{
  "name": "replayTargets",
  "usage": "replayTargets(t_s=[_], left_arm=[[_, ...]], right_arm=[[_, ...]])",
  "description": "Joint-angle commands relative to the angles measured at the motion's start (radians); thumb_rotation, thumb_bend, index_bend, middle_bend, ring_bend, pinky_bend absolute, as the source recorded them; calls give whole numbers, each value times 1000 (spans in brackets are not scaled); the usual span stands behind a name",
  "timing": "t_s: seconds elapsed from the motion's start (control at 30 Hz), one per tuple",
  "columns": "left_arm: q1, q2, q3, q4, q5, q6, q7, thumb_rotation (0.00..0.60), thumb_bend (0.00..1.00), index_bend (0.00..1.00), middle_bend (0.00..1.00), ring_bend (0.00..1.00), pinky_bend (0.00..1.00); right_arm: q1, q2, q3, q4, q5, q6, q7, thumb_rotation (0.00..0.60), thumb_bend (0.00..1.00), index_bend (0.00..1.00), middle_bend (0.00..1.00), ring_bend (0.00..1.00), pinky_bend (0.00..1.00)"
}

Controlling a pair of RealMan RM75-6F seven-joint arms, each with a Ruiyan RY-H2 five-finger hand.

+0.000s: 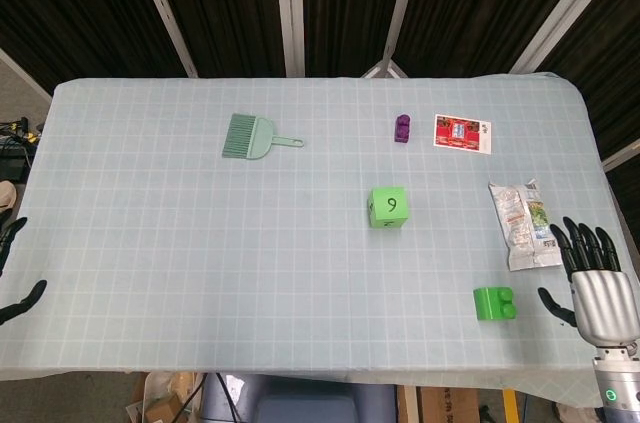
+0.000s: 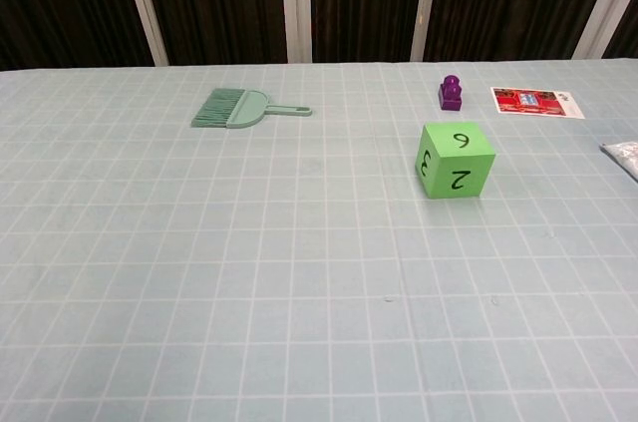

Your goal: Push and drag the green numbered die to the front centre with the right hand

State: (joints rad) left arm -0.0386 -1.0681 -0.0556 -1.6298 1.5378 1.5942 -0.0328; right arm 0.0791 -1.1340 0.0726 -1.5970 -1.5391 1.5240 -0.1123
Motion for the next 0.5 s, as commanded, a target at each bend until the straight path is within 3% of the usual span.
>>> replayTargets(t_s=[0.03,0.23,0.33,0.4,0.47,0.5], left_arm=[[1,-1,0,-3,8,6,2,600,335,99,0,0,82],[1,-3,0,-4,1,1,11,600,335,99,0,0,81],[1,-3,-3,-5,-4,1,10,600,335,99,0,0,82],[3,-2,-3,-4,-3,4,4,600,335,99,0,0,81],[5,-2,-4,-4,-7,6,2,600,335,99,0,0,82],[5,-2,-5,-4,-9,6,2,600,335,99,0,0,82]], right_arm=[[6,4,-4,0,5,-17,4,600,250,49,32,31,0],[12,0,-1,5,10,-28,13,600,250,49,32,32,0],[18,-8,4,10,4,-26,18,600,250,49,47,84,4],[23,-19,10,11,-7,-14,19,600,249,50,147,202,51],[36,-14,16,-2,-11,-27,10,600,250,64,344,378,209],[45,-4,20,-16,-4,-43,-4,600,251,70,395,431,276]])
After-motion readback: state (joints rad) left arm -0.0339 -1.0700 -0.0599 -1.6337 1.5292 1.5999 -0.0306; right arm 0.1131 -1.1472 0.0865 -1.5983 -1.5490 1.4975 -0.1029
